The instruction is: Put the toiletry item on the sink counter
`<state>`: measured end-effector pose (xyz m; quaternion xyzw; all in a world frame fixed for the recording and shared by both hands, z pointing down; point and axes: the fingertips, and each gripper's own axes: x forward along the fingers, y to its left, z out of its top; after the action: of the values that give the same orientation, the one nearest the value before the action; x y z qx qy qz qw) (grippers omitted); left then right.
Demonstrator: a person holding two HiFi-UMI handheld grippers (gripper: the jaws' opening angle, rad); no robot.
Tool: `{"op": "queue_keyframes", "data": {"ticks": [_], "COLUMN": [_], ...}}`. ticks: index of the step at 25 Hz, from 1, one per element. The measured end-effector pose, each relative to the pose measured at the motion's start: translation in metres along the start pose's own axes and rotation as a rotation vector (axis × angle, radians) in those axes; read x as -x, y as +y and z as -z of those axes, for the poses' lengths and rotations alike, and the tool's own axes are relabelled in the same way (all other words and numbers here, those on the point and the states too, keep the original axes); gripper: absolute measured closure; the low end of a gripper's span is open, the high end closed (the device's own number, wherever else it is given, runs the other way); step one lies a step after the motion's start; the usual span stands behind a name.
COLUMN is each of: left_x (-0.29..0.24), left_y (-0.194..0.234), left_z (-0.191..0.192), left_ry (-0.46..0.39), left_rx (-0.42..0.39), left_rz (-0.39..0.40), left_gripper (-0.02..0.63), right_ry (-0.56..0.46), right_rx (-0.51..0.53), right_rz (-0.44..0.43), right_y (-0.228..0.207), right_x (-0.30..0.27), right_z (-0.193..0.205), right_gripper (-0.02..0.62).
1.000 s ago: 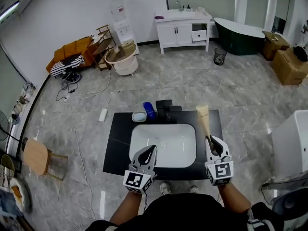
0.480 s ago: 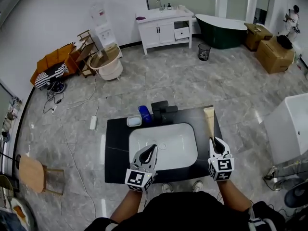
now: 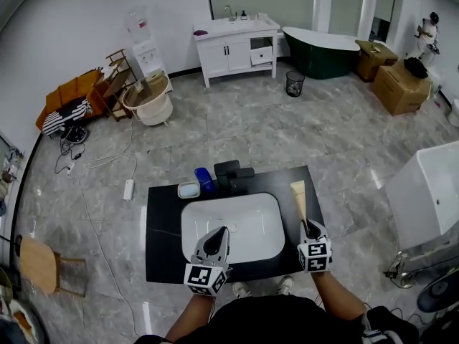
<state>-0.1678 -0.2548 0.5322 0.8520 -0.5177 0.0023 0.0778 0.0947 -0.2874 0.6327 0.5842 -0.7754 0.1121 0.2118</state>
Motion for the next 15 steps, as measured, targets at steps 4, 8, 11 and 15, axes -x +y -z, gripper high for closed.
{"op": "queue_keyframes", "data": {"ticks": [4, 8, 11, 15], "left_x": [-0.010, -0.012, -0.009, -0.010], "left_y": [-0.011, -0.020, -0.026, -0.039], "left_z": [-0.008, -0.006, 0.006, 0.018], "left_ry": [-0.021, -0.021, 0.002, 0.027], "left_rx": [-0.006, -0.017, 0.009, 0.018], "left_rz": [0.025, 0.040, 0.039, 0.059], "left_gripper": [0.600, 0.600, 0.600, 0.600], "right_ry": [0.096, 0.175, 0.226, 0.296], "right_rx": [0.017, 0.025, 0.015, -0.011], "right_rz": [-0.019, -0.033, -0.022, -0.014], "right_y": [0.001, 0.002, -0.003, -0.009], "right_x": [-0.018, -0.039, -0.048, -0.062], "right_z": [0.038, 0.072, 0.089, 0.112], "right_gripper": [0.557, 0.557, 0.557, 0.555]}}
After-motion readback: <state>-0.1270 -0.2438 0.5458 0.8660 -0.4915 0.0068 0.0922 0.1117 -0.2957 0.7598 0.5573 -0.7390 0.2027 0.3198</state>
